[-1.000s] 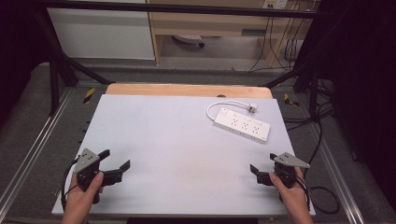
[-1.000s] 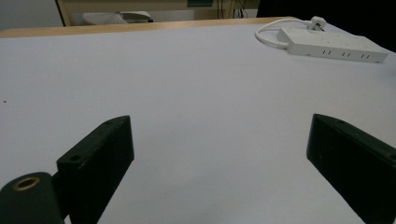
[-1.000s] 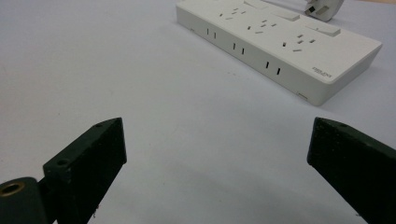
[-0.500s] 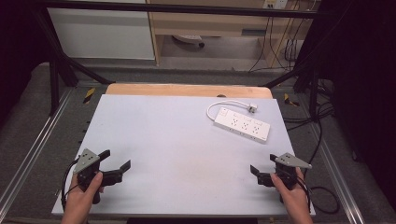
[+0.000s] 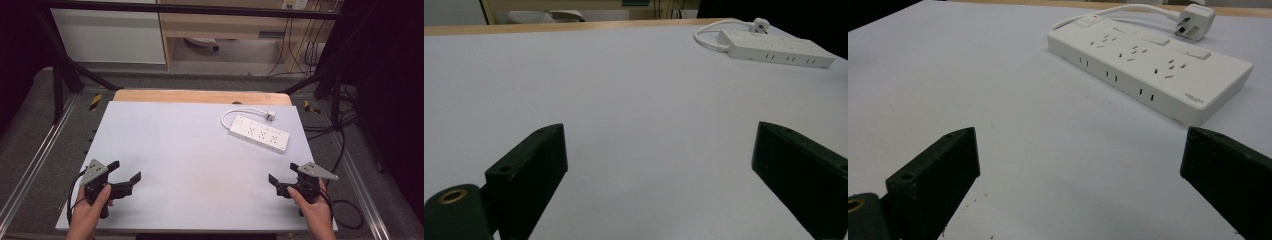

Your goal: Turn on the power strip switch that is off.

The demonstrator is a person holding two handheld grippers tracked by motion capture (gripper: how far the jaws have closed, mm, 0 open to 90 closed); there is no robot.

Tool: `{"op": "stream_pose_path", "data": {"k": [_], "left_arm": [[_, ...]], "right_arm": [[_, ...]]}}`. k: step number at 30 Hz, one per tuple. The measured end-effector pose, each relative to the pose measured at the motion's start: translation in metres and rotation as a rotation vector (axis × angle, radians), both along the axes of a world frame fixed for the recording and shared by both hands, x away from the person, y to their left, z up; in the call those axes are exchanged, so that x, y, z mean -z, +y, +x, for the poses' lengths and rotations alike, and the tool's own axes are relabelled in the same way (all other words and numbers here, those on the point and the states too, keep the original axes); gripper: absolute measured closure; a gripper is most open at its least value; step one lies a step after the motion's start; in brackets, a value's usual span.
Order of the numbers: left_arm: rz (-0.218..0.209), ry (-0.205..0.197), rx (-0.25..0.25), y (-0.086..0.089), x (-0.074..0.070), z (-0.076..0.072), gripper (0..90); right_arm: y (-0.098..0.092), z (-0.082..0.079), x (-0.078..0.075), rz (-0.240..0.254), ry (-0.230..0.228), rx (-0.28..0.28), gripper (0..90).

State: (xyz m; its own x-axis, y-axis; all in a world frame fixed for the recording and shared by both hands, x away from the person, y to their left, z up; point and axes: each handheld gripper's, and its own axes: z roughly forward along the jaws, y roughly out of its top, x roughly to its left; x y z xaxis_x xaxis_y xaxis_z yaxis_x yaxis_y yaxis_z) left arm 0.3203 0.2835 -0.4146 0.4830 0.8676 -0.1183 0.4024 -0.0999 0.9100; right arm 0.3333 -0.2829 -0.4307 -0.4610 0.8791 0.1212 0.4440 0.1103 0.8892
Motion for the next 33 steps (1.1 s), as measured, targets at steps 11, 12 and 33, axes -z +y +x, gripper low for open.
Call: {"op": "stream_pose_path", "data": {"k": [11,12,33], "left_arm": [[0.012,0.005,-0.001,0.0,0.001,0.0,7.8],[0.013,0.003,0.0,-0.001,0.001,0.0,7.8],[0.024,0.014,0.012,-0.001,0.003,0.0,7.7]], "right_arm": [[0.006,-0.002,-0.009,0.002,-0.006,-0.011,3.3],[0.007,-0.002,-0.01,0.002,-0.01,-0.014,3.3],[0.026,0.019,-0.049,-0.017,-0.05,-0.06,3.3]]}}
